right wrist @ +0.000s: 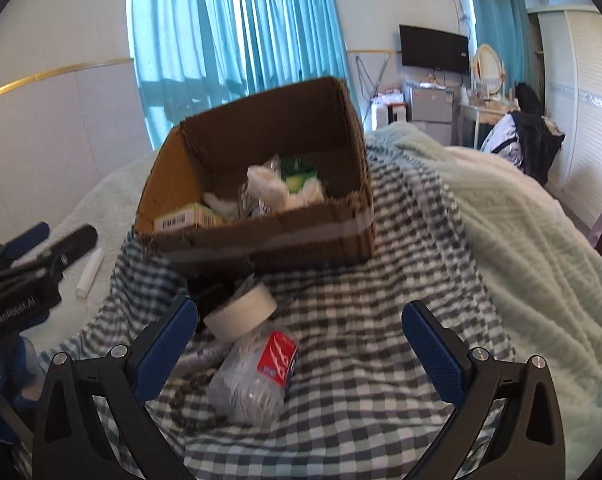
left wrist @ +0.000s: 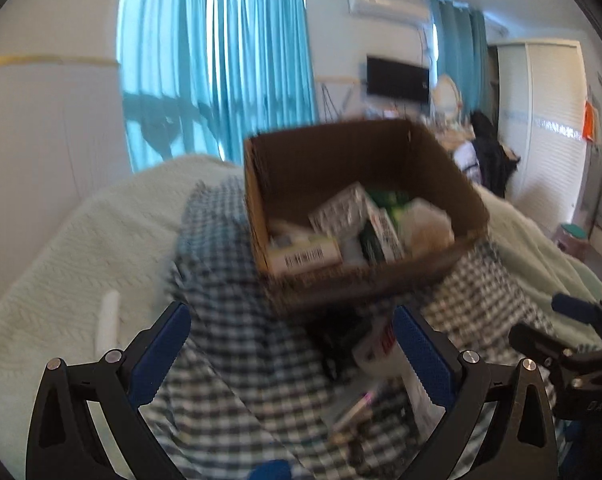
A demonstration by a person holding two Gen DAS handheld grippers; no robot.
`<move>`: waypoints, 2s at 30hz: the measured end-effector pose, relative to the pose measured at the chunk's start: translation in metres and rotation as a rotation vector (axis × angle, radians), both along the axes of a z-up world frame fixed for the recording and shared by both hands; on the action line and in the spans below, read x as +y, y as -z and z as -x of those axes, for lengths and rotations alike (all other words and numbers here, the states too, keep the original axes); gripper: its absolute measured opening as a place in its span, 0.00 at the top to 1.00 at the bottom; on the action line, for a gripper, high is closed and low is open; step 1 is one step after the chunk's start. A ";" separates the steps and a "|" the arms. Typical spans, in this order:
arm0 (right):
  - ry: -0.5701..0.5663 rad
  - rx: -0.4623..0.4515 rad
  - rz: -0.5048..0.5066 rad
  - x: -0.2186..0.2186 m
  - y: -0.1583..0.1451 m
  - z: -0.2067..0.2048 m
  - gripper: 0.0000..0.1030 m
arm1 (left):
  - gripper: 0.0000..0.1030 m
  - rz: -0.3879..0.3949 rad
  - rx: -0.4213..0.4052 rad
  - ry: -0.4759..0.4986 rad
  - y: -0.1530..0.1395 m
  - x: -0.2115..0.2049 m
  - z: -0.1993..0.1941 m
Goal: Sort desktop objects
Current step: 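Withdraw both grippers from the box toward the remaining items, then grasp the toothpaste tube with the left gripper while the right reaches for the water bottle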
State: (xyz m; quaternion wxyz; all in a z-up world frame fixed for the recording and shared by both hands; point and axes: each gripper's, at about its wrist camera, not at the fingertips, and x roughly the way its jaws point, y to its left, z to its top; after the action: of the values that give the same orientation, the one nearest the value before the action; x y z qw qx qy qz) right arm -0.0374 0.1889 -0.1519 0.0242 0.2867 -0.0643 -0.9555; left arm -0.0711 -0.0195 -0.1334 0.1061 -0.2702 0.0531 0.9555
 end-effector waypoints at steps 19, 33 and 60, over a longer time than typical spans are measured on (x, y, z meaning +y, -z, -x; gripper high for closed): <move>-0.206 -0.297 -0.095 -0.052 0.066 0.021 0.00 | 0.02 0.097 -0.467 0.096 0.083 0.014 0.040; -0.156 -0.376 -0.044 -0.041 0.080 0.040 0.31 | 0.71 0.139 -0.551 0.240 0.111 0.041 0.047; -0.116 -0.286 -0.039 -0.042 0.044 0.033 0.44 | 0.89 0.043 -0.265 0.263 0.038 0.030 0.005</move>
State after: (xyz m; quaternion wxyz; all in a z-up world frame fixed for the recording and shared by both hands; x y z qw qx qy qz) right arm -0.0702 0.1465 -0.1964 0.0643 0.4237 -0.0321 -0.9029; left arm -0.0765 0.0110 -0.1709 0.2304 -0.3864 0.0938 0.8881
